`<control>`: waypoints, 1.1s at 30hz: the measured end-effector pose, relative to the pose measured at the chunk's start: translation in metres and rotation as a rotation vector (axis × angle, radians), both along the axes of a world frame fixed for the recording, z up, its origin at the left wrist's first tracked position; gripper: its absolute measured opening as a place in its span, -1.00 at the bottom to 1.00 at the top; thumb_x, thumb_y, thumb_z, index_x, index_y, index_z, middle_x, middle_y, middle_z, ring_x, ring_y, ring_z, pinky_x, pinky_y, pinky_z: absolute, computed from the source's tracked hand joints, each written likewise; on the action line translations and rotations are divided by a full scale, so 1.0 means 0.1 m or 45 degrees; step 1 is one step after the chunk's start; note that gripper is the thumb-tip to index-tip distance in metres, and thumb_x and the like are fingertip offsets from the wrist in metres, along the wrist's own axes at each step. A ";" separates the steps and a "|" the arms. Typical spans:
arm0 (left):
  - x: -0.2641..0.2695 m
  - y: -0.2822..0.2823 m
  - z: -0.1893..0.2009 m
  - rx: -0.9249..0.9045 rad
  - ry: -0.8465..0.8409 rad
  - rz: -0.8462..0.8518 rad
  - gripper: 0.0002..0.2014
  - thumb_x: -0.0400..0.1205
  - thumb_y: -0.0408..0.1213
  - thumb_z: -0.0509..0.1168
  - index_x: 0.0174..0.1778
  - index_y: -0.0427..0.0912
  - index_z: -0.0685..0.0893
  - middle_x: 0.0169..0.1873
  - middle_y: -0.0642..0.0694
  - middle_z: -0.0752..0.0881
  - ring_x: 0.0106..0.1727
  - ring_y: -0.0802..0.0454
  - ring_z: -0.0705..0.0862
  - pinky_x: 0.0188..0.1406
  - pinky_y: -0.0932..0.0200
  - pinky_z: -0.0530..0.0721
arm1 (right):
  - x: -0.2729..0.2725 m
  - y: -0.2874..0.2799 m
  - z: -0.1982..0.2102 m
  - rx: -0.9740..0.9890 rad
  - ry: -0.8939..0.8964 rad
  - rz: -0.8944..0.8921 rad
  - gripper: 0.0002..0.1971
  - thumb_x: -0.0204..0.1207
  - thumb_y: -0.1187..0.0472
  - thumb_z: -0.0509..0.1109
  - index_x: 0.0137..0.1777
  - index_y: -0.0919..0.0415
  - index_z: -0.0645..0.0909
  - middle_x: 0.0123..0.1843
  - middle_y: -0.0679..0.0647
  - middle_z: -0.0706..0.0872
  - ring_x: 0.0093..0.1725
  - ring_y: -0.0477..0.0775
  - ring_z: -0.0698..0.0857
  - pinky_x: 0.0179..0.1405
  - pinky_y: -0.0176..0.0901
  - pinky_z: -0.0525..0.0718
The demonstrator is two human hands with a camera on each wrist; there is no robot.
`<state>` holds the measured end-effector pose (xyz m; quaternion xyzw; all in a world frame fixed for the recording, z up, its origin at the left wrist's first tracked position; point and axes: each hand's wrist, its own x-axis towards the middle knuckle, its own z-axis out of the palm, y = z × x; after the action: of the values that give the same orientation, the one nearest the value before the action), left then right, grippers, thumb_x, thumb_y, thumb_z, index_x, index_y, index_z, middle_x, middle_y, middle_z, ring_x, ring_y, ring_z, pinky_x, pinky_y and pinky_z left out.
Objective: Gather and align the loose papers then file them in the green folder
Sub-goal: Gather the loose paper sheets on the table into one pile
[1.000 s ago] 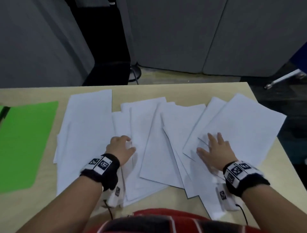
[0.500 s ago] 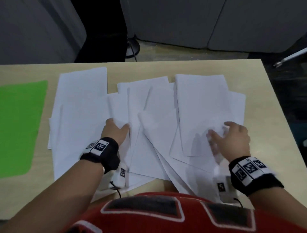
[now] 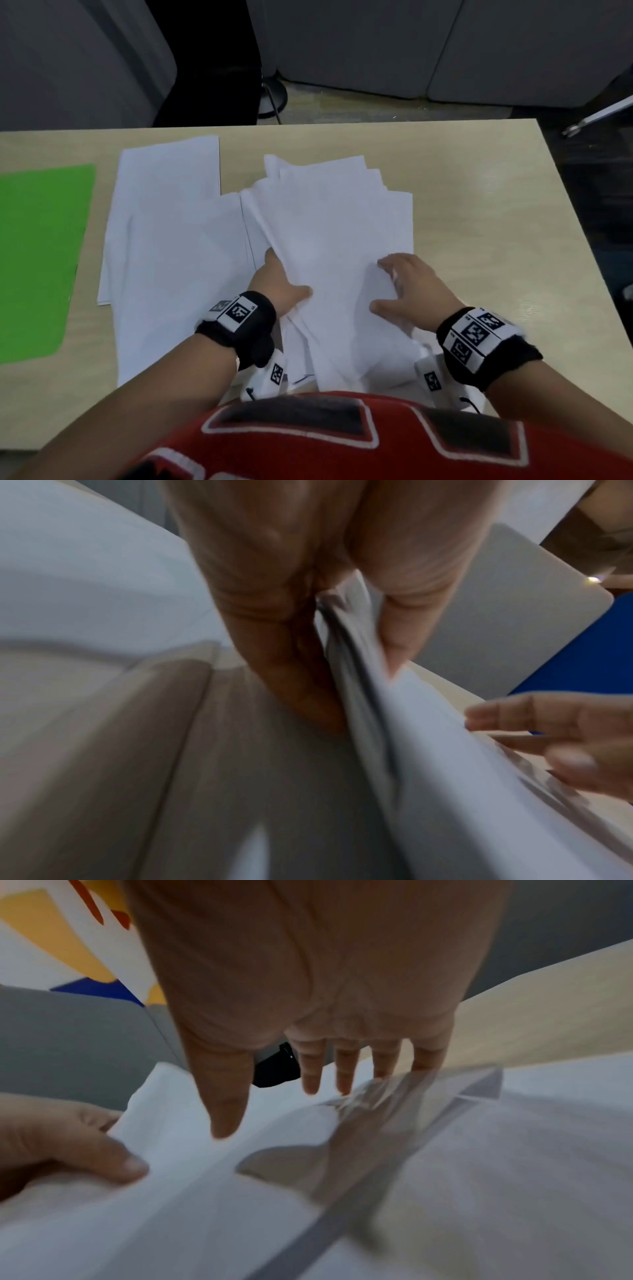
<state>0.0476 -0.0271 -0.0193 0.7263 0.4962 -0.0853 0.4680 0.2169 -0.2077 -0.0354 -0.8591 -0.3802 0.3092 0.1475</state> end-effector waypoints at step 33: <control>-0.30 0.08 -0.05 0.008 -0.025 -0.091 -0.73 0.73 -0.20 0.07 0.22 -0.26 0.52 0.05 -0.12 0.65 0.11 -0.12 0.59 0.04 0.15 0.44 | 0.05 -0.10 0.21 -0.376 0.324 -0.514 -0.56 0.49 -0.02 0.32 0.18 0.34 0.55 -0.07 0.19 0.69 -0.23 0.12 0.59 -0.32 -0.17 0.49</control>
<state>0.0181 -0.0190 -0.0238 0.7458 0.4656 -0.0932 0.4673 0.2216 -0.2174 -0.0146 -0.8839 -0.1308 0.4310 0.1259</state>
